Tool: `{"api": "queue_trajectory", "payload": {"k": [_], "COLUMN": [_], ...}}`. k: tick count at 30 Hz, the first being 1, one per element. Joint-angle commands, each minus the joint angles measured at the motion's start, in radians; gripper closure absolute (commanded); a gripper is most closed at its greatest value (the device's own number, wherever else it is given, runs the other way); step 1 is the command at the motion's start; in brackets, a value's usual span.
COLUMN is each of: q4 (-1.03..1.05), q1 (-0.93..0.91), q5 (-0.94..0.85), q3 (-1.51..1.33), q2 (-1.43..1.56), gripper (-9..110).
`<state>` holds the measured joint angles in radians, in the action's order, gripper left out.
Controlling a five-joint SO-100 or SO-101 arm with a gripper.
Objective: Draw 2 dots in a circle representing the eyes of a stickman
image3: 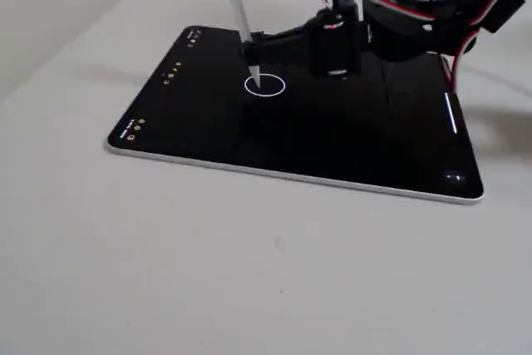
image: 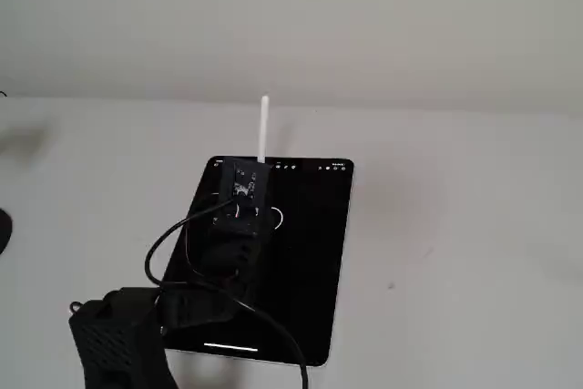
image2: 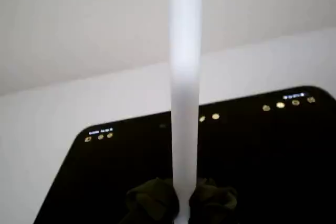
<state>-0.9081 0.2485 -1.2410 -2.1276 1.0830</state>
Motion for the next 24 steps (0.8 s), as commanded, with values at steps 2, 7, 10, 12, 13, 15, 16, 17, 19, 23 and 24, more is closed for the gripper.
{"api": "queue_trajectory", "payload": {"k": [2, 7, 10, 12, 13, 15, 16, 17, 19, 23, 24], "q4": [-0.044, -0.049, -0.058, -0.061, -0.061, -0.061, -0.061, -0.061, -0.061, -0.077, -0.081], "q1": [0.009, 0.006, 0.005, 0.005, 0.005, 0.003, 0.003, 0.002, 0.002, 0.005, 0.006], "q5": [-0.015, -0.023, -0.032, -0.032, -0.032, -0.032, -0.032, -0.032, -0.035, -0.046, -0.048], "q3": [0.015, 0.023, 0.029, 0.029, 0.031, 0.032, 0.034, 0.035, 0.035, 0.031, 0.031], "q2": [0.003, -0.011, -0.021, -0.025, -0.025, -0.025, -0.025, -0.025, -0.026, -0.038, -0.041], "gripper": [102, 102, 102, 102, 102, 102, 102, 102, 102, 102, 102]}}
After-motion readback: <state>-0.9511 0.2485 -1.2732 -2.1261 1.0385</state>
